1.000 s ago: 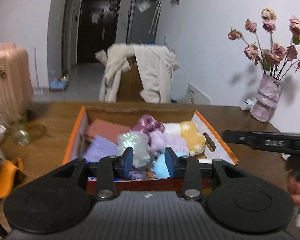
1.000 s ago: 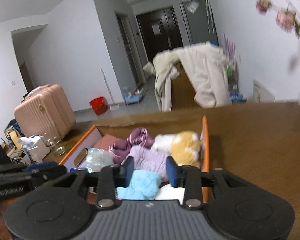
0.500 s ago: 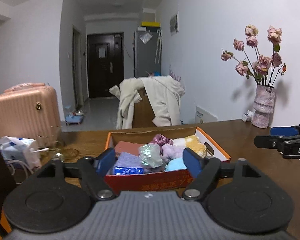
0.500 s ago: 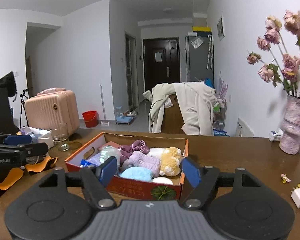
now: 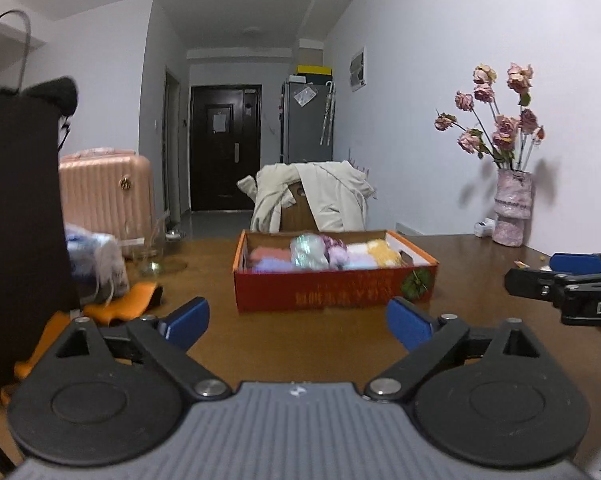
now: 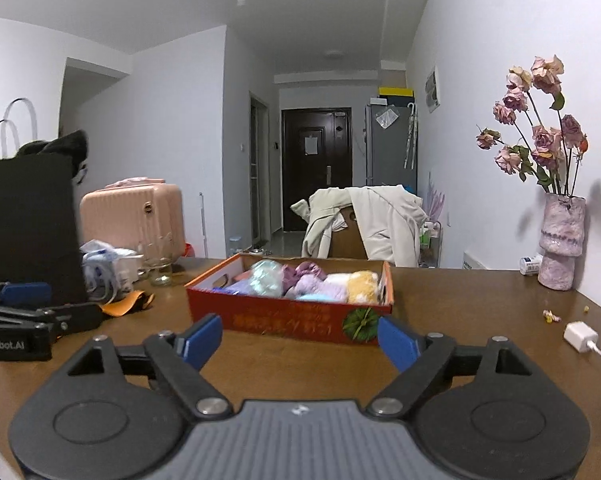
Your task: Organize soft objects
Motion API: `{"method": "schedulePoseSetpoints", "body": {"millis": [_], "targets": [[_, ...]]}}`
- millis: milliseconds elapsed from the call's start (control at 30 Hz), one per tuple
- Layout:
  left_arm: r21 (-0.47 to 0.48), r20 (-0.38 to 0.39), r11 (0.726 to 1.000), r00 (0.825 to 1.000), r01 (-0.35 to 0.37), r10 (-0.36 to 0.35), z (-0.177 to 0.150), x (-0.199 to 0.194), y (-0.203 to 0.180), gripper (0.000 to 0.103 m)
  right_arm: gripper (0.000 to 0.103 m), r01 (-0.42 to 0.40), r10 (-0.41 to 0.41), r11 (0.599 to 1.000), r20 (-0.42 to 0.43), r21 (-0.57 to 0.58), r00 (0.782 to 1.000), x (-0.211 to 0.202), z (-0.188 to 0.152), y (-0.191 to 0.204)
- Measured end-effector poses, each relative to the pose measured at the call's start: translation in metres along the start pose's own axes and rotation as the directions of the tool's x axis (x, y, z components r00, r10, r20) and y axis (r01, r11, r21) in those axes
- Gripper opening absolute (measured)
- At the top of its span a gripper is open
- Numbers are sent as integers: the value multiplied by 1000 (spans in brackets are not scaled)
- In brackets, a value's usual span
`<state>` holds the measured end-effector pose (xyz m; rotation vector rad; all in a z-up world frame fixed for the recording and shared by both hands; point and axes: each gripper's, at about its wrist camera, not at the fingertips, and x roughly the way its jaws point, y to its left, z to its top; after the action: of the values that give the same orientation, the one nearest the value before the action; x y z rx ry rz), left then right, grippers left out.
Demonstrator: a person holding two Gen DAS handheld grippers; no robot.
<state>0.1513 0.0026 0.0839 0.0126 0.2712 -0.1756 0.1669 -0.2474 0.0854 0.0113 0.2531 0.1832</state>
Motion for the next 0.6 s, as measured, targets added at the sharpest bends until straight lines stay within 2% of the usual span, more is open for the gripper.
{"method": "schedulePoseSetpoints", "body": {"millis": [167, 267, 467, 600], "targets": [[49, 56, 997, 997, -51, 48, -28, -50, -5, 102, 89, 4, -4, 1000, 7, 5, 1000, -42, -34, 21], [63, 77, 997, 996, -50, 45, -42, -78, -8, 103, 89, -4, 4, 1000, -9, -2, 1000, -66, -53, 33], [15, 97, 997, 993, -73, 71, -62, -122, -5, 103, 93, -18, 18, 1000, -5, 17, 1000, -107, -79, 55], [-8, 96, 996, 992, -87, 87, -72, -137, 1, 103, 97, -23, 23, 1000, 1, -6, 1000, -129, -94, 65]]}}
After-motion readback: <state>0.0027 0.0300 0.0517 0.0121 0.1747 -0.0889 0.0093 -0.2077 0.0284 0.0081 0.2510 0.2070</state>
